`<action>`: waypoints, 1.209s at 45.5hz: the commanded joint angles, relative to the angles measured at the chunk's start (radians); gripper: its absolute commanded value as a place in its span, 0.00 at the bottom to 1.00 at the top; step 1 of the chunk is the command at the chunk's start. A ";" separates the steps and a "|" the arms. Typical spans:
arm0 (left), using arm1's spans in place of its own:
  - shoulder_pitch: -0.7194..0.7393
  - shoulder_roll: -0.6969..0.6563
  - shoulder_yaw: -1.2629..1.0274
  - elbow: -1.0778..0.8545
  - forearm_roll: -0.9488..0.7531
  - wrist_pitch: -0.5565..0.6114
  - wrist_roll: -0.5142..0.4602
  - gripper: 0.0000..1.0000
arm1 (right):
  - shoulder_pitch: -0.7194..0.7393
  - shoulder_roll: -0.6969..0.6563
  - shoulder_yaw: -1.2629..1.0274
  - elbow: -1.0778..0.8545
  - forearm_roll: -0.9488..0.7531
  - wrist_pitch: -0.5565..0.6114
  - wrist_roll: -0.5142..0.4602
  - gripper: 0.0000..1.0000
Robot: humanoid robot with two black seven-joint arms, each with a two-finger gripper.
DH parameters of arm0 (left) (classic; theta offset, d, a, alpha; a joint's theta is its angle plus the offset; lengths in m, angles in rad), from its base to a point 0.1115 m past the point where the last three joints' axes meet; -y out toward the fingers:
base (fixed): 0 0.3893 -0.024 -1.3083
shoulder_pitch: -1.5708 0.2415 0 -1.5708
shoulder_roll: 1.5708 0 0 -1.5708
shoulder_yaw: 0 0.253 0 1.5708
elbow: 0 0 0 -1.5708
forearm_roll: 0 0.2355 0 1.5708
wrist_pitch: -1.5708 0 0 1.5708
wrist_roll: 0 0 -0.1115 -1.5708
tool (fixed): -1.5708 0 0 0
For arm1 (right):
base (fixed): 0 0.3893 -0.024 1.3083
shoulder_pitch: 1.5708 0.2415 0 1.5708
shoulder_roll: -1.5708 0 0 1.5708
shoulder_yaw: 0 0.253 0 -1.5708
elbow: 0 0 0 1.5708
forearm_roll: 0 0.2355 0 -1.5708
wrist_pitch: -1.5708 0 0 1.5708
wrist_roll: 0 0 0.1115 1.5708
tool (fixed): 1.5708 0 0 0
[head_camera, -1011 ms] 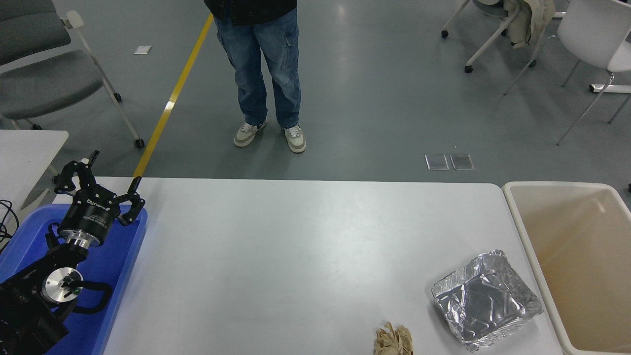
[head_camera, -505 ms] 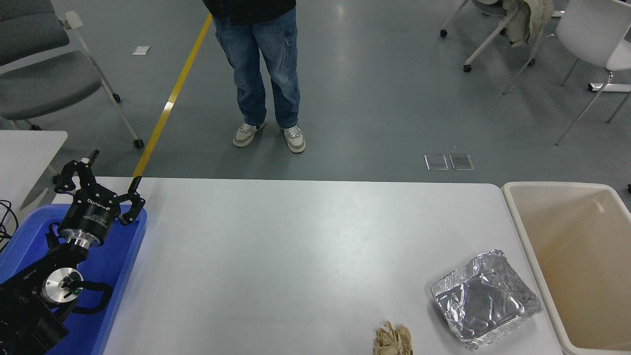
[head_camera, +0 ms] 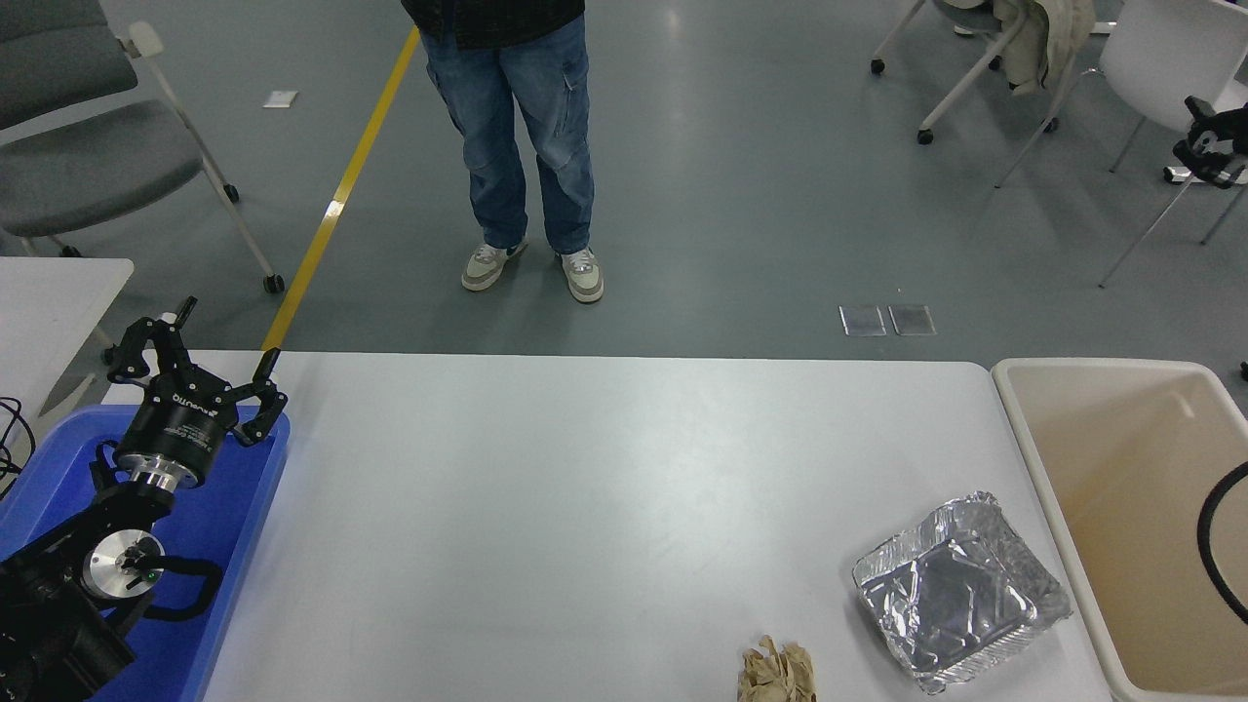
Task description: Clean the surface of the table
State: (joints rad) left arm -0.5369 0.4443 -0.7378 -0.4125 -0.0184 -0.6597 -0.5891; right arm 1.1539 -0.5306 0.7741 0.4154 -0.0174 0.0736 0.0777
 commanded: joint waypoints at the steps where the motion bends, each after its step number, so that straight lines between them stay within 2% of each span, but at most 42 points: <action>1: 0.000 0.001 0.000 0.001 0.000 0.000 0.000 1.00 | -0.051 0.076 0.036 0.060 0.005 0.066 0.089 0.99; 16: 0.000 -0.001 0.000 0.000 0.000 0.000 0.000 1.00 | -0.241 0.179 0.031 0.068 0.002 0.083 0.188 0.99; 45: 0.000 0.001 0.000 0.000 0.000 0.000 0.000 1.00 | -0.416 0.247 0.014 0.068 -0.019 0.098 0.283 0.99; 55: 0.000 -0.001 0.000 0.000 0.000 0.000 0.000 1.00 | -0.470 0.262 0.016 0.069 -0.019 0.144 0.366 0.99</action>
State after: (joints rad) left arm -0.5369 0.4447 -0.7377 -0.4124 -0.0184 -0.6599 -0.5891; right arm 0.7427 -0.2895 0.7910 0.4832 -0.0346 0.1801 0.3714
